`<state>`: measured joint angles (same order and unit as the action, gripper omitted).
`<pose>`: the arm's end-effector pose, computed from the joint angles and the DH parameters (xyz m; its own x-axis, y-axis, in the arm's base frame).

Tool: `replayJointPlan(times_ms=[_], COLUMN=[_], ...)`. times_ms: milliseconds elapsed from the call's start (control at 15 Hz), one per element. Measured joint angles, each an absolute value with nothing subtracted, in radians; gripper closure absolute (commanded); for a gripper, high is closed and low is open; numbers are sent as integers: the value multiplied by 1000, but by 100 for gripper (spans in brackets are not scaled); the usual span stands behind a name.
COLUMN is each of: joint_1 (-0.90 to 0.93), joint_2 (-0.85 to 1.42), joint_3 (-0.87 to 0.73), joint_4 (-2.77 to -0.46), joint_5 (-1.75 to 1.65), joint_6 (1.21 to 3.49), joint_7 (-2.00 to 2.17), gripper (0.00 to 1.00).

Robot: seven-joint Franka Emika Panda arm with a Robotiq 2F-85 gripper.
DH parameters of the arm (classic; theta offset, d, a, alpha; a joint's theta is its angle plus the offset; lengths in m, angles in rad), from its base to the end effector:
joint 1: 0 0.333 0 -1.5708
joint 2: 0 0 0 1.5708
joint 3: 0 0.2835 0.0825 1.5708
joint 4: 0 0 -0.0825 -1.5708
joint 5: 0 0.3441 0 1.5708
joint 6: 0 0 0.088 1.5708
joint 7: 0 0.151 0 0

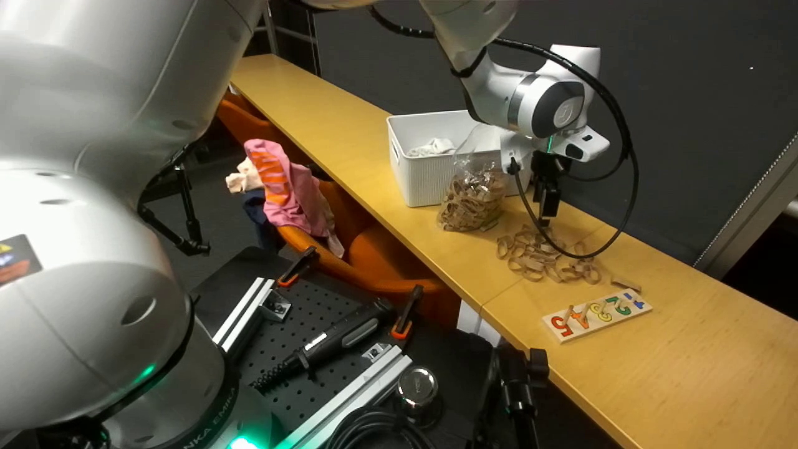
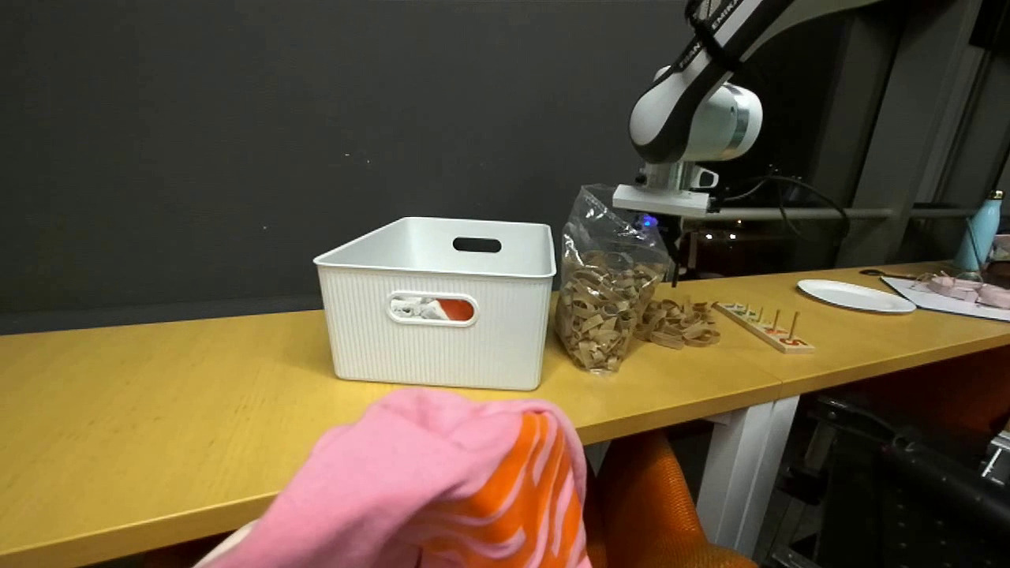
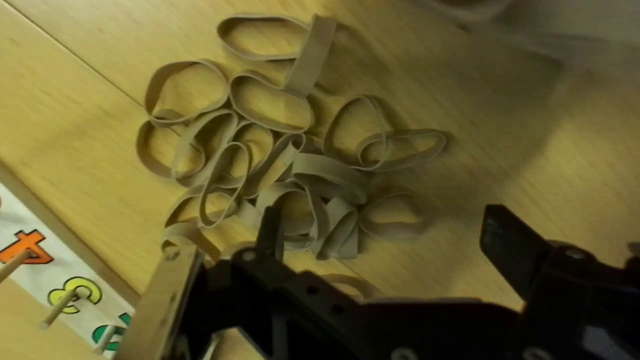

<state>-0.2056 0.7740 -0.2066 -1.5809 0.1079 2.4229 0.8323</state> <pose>0.6106 -0.2492 0.1573 0.3038 -0.9467 0.1072 -0.9514 -0.3074 -0.0192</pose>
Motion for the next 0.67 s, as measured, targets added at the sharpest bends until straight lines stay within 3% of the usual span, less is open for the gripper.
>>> replayJointPlan(times_ms=[667], joint_1=[-198], joint_2=[877], joint_3=[-218], joint_4=[-1477], joint_5=[124], joint_6=[2432], joint_7=[836], gripper=[0])
